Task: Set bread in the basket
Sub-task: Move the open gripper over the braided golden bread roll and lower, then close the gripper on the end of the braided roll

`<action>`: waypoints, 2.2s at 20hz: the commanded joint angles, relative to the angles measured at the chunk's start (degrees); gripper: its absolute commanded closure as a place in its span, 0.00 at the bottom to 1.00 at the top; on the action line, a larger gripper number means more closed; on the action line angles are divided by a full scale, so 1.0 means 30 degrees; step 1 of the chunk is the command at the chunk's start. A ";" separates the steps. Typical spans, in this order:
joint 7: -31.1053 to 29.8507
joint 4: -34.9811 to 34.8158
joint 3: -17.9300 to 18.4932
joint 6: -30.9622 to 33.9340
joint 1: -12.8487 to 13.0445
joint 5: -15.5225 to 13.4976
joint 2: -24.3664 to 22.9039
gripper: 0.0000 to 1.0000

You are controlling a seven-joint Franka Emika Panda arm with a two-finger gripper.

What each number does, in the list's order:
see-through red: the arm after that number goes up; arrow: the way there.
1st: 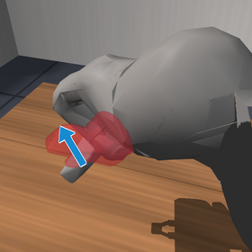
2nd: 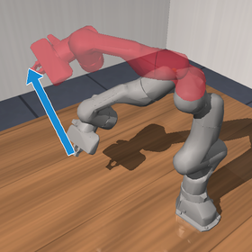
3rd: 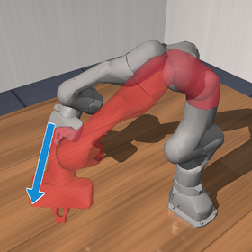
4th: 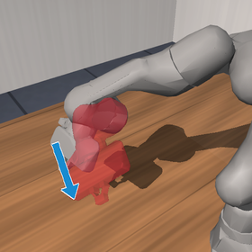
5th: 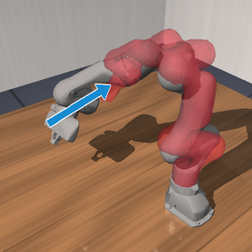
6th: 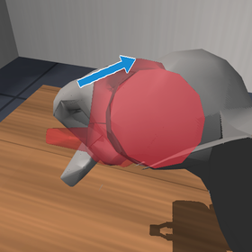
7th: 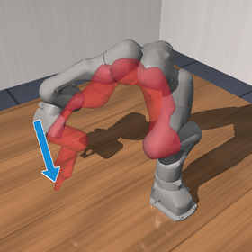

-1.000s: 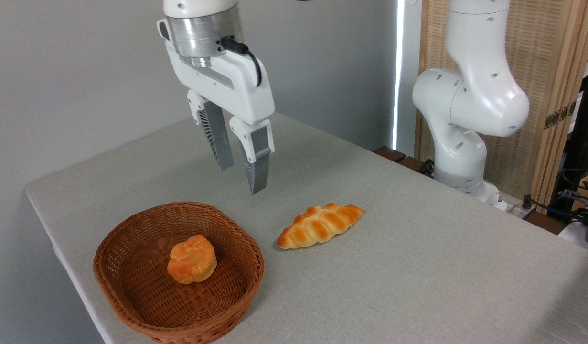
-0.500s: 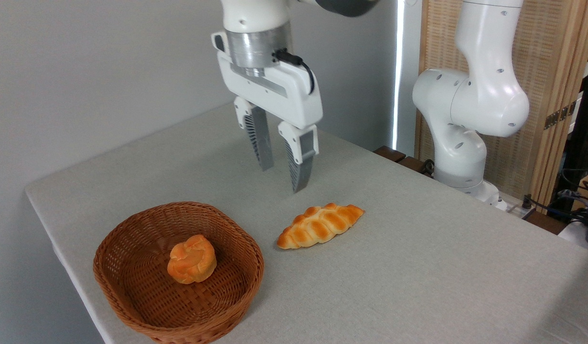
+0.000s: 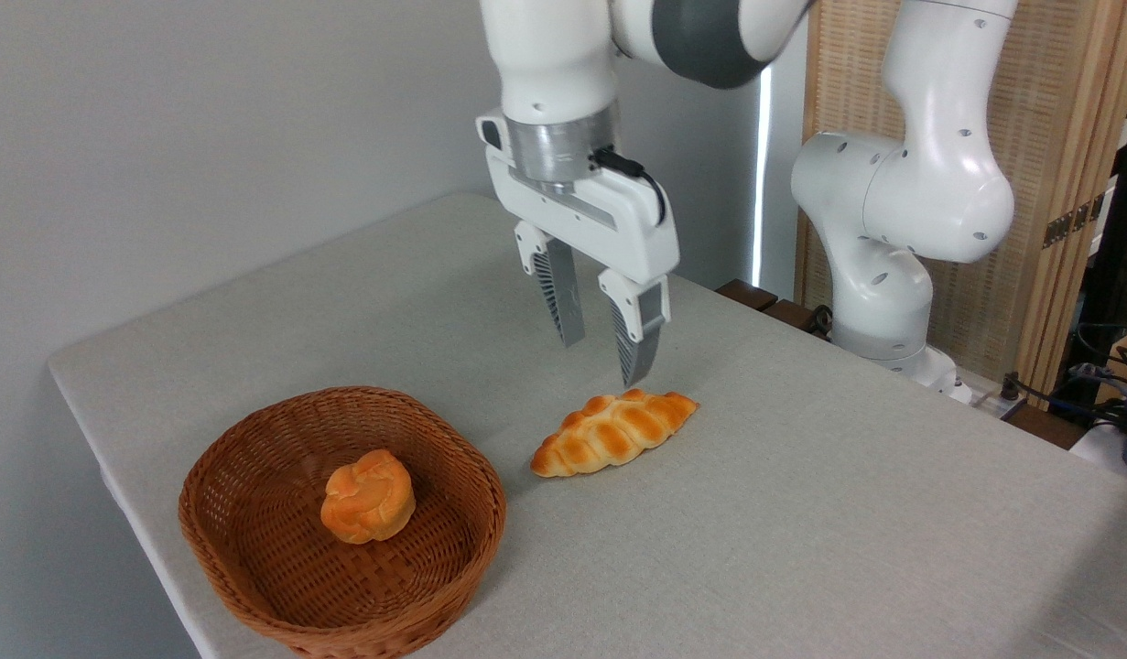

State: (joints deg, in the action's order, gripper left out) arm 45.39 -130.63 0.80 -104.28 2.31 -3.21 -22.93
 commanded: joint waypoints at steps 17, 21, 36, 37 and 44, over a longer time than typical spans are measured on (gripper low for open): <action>0.1746 -0.4619 0.1375 -0.3880 0.1370 0.1538 -0.1057 0.00; 0.1746 -0.4707 0.1375 -0.4057 0.1544 0.1538 -0.1028 0.00; 0.1599 -0.4707 0.1375 -0.4760 0.1779 0.0600 -0.0794 0.00; 0.1599 -0.4707 0.1375 -0.4789 0.1867 0.0600 -0.0765 0.00; 0.1599 -0.4707 0.1404 -0.5170 0.1898 -0.0337 -0.0618 0.00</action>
State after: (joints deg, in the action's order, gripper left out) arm 49.79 -144.09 4.14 -118.07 7.23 -3.06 -24.50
